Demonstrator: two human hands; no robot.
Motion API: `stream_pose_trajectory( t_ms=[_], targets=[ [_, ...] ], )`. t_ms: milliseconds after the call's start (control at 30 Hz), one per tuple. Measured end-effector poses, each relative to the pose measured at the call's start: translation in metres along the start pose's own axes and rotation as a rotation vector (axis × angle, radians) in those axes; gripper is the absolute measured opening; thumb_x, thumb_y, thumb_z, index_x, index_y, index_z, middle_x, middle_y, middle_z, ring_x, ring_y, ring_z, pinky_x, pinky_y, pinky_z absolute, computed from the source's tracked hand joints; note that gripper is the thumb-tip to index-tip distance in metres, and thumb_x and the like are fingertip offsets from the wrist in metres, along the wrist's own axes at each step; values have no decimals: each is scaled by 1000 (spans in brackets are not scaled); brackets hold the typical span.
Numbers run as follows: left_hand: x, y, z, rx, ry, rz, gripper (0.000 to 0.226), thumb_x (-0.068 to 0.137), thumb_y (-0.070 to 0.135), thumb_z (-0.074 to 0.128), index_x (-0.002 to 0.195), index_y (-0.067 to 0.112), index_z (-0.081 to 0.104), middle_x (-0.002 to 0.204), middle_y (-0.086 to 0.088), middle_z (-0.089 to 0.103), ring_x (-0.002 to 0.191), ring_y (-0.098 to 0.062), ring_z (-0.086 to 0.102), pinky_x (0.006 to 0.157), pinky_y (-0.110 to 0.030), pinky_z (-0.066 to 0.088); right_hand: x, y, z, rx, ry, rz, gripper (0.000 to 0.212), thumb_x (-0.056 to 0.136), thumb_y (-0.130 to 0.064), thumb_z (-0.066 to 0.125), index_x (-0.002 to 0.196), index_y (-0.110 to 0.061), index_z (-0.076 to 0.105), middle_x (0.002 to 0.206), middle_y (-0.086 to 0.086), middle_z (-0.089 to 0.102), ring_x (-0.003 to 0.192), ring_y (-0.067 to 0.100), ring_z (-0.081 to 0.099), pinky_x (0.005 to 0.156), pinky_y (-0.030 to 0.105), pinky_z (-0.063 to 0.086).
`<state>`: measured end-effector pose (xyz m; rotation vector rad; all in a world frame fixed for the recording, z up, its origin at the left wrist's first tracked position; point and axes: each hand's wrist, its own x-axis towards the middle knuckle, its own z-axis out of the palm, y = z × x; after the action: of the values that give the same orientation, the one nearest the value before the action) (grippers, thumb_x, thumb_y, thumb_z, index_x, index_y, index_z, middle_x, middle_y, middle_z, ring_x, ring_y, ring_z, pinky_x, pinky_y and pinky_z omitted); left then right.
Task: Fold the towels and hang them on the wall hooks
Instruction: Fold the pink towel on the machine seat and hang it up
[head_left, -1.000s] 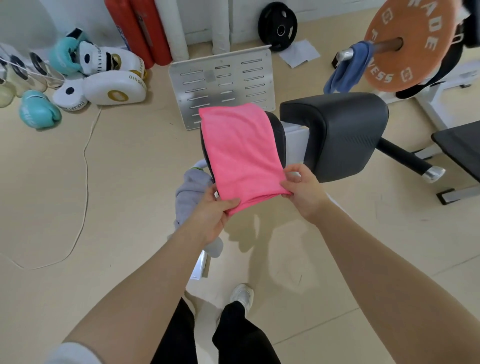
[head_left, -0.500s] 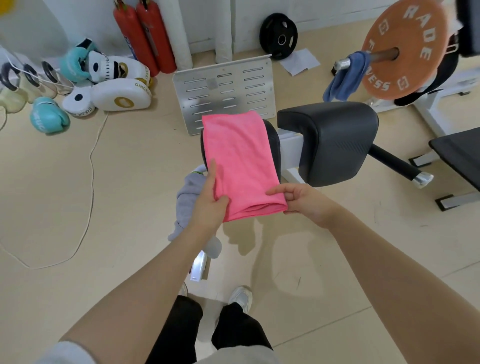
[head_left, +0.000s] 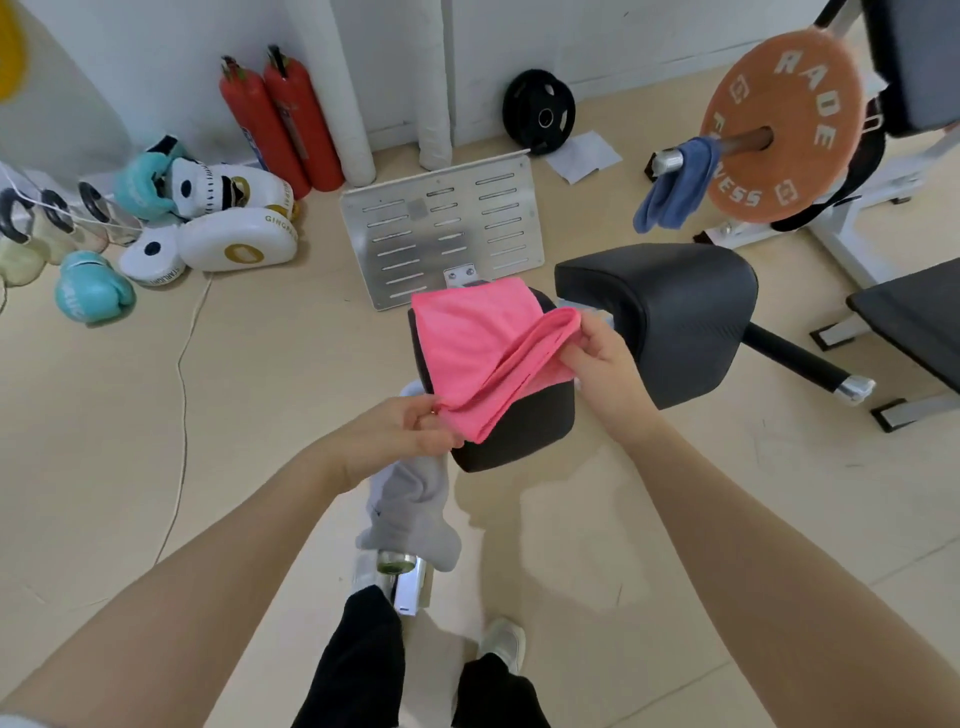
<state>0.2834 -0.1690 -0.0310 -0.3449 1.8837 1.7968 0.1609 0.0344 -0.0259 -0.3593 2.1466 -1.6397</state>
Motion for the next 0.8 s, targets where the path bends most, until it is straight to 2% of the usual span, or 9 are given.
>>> stream_pose_trajectory(
  t_ms=[67, 133, 267, 333, 433, 567, 667, 733, 800],
  targets=[
    [5, 8, -9, 81, 43, 27, 47, 61, 31, 73, 104, 16, 63, 88, -3, 69, 85, -12, 65, 84, -25, 52, 17, -6, 11, 12, 53, 8, 12, 95, -9, 45, 102, -14, 54, 89, -13, 58, 89, -4, 54, 88, 18, 43],
    [20, 19, -15, 173, 233, 90, 12, 77, 21, 69, 84, 12, 64, 73, -4, 66, 67, -11, 61, 72, -26, 51, 36, -6, 22, -23, 112, 15, 10, 97, -16, 44, 102, -13, 53, 85, -12, 55, 80, -6, 51, 77, 16, 41],
    [52, 35, -36, 126, 488, 58, 55, 96, 38, 44, 48, 10, 45, 39, 3, 48, 39, -9, 39, 48, -16, 37, 77, -4, 36, -173, 231, 64, 18, 97, -25, 45, 103, -10, 54, 83, -7, 54, 77, 7, 49, 67, 17, 36],
    [66, 41, -48, 76, 496, -57, 62, 96, 48, 35, 49, 8, 41, 40, 1, 43, 37, -11, 33, 45, -18, 33, 93, -3, 39, -310, 238, 122, 25, 97, -26, 44, 110, -8, 53, 91, 0, 55, 85, 15, 49, 63, 16, 33],
    [78, 44, -62, -92, 438, -221, 53, 89, 57, 42, 66, 9, 44, 58, -4, 38, 50, -16, 28, 52, -26, 25, 107, 1, 42, -411, 264, 247, 31, 98, -26, 42, 119, -6, 52, 110, 8, 58, 103, 22, 51, 77, 25, 33],
    [77, 34, -63, -151, 227, -183, 45, 87, 36, 61, 48, 21, 43, 44, 11, 37, 51, -12, 27, 49, -22, 23, 112, -3, 44, -361, 312, 304, 29, 96, -29, 45, 114, -10, 58, 105, 1, 59, 93, 15, 50, 81, 28, 36],
    [79, 37, -65, -233, 304, -125, 43, 92, 19, 55, 52, 16, 41, 35, 13, 40, 36, -4, 37, 37, -11, 30, 117, -14, 46, -347, 344, 269, 28, 96, -31, 46, 111, -12, 59, 102, -1, 60, 93, 14, 52, 81, 28, 38],
    [88, 36, -72, -116, 386, -152, 39, 91, 24, 57, 57, 14, 41, 44, 10, 47, 39, -3, 42, 44, -16, 35, 122, -18, 49, -325, 340, 282, 32, 96, -34, 44, 118, -14, 56, 105, -2, 58, 99, 15, 52, 83, 26, 36],
    [94, 31, -79, 141, 455, -170, 32, 85, 32, 64, 70, 15, 41, 65, 5, 46, 57, -10, 46, 56, -25, 35, 125, -16, 54, -385, 304, 327, 37, 96, -35, 44, 126, -14, 50, 114, 1, 58, 107, 16, 51, 87, 25, 34]
  ],
)
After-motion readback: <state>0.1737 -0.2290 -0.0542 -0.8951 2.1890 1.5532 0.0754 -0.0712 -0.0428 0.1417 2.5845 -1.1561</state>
